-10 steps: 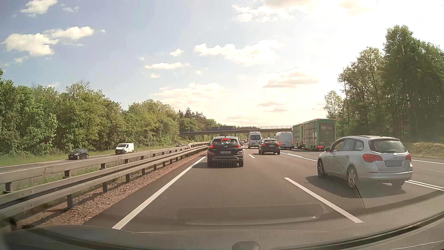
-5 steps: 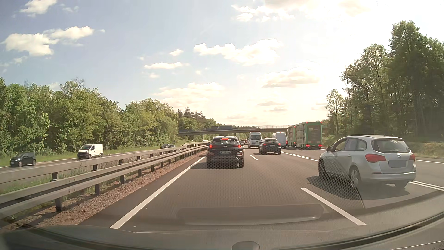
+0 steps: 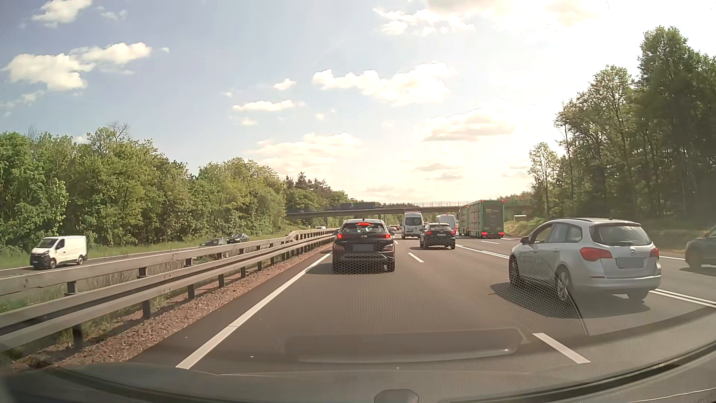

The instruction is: Follow the waypoints while adhering to traffic rules and regulations

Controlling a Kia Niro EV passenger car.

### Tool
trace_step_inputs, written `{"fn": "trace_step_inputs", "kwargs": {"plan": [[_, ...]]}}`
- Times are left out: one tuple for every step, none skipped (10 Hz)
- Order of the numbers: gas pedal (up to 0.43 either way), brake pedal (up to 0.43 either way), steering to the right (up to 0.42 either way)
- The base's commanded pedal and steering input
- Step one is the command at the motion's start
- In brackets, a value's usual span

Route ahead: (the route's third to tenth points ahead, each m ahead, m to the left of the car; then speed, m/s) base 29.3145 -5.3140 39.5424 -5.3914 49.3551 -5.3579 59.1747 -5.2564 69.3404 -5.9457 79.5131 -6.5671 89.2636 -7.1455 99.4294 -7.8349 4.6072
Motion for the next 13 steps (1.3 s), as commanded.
{"fn": "trace_step_inputs", "kwargs": {"plan": [[0.0,0.0,-0.005],[0.0,0.0,-0.005],[0.0,0.0,-0.005],[0.0,0.0,-0.005],[0.0,0.0,-0.005],[0.0,0.0,-0.005],[0.0,0.0,-0.004],[0.0,0.0,-0.005],[0.0,0.0,-0.005],[0.0,0.0,-0.005],[0.0,0.0,-0.004],[0.0,0.0,-0.004],[0.0,0.0,-0.004]]}}
